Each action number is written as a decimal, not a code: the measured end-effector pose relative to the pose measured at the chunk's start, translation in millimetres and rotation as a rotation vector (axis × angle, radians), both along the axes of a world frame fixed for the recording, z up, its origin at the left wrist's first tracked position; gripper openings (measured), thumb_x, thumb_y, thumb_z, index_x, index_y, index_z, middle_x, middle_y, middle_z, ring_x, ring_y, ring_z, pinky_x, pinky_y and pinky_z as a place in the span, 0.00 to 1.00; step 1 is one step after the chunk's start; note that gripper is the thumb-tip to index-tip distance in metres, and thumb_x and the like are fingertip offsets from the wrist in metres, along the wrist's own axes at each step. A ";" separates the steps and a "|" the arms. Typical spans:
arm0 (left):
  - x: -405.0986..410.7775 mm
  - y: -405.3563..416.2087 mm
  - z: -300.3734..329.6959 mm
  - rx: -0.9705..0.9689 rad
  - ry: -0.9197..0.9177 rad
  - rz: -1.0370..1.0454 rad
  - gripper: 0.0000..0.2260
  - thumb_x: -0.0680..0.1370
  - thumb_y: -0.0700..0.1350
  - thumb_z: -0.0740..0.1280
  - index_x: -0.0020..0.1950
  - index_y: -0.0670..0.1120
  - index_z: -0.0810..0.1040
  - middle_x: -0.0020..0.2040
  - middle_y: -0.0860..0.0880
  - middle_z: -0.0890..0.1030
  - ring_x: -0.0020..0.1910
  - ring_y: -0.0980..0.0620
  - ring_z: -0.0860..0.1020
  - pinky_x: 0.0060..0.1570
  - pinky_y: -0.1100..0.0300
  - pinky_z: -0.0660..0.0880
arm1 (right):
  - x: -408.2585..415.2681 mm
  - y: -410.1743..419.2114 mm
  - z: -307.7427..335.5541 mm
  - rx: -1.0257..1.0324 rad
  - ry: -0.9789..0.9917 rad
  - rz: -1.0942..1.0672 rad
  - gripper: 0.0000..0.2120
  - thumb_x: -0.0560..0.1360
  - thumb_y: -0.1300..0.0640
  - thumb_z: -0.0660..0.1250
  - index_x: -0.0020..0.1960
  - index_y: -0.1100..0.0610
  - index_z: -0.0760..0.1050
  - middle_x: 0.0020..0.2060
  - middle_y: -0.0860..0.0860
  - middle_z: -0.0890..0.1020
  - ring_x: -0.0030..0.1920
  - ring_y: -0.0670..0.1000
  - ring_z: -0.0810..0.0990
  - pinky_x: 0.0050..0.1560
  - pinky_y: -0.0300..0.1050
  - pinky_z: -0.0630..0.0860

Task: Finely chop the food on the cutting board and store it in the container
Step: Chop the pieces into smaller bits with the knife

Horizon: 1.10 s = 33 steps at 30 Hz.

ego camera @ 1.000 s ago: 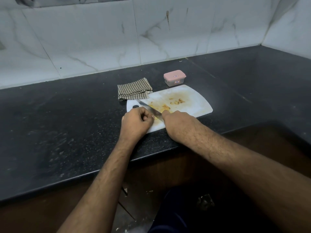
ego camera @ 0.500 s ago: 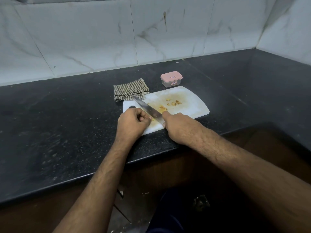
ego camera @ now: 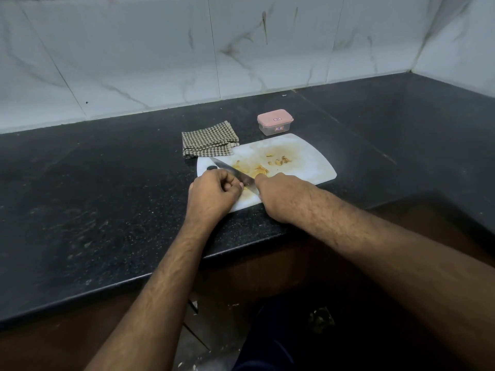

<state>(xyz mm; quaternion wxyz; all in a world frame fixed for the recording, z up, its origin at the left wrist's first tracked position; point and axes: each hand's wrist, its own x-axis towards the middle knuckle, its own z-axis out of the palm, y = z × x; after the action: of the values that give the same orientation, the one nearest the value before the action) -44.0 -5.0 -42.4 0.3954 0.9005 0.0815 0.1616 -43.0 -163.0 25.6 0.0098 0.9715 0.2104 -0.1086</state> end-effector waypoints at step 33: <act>0.7 -0.7 0.7 -0.030 0.022 0.001 0.06 0.74 0.46 0.72 0.37 0.52 0.83 0.33 0.60 0.82 0.36 0.57 0.80 0.55 0.43 0.80 | 2.3 -4.2 -7.2 0.079 -0.002 -0.033 0.14 0.83 0.58 0.59 0.67 0.54 0.65 0.39 0.51 0.69 0.36 0.49 0.69 0.39 0.48 0.71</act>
<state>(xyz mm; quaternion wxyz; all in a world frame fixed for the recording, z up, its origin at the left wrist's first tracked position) -43.4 -5.7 -41.7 0.4079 0.8962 0.0885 0.1507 -40.7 -167.1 18.4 -0.0303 0.9746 0.1984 -0.0992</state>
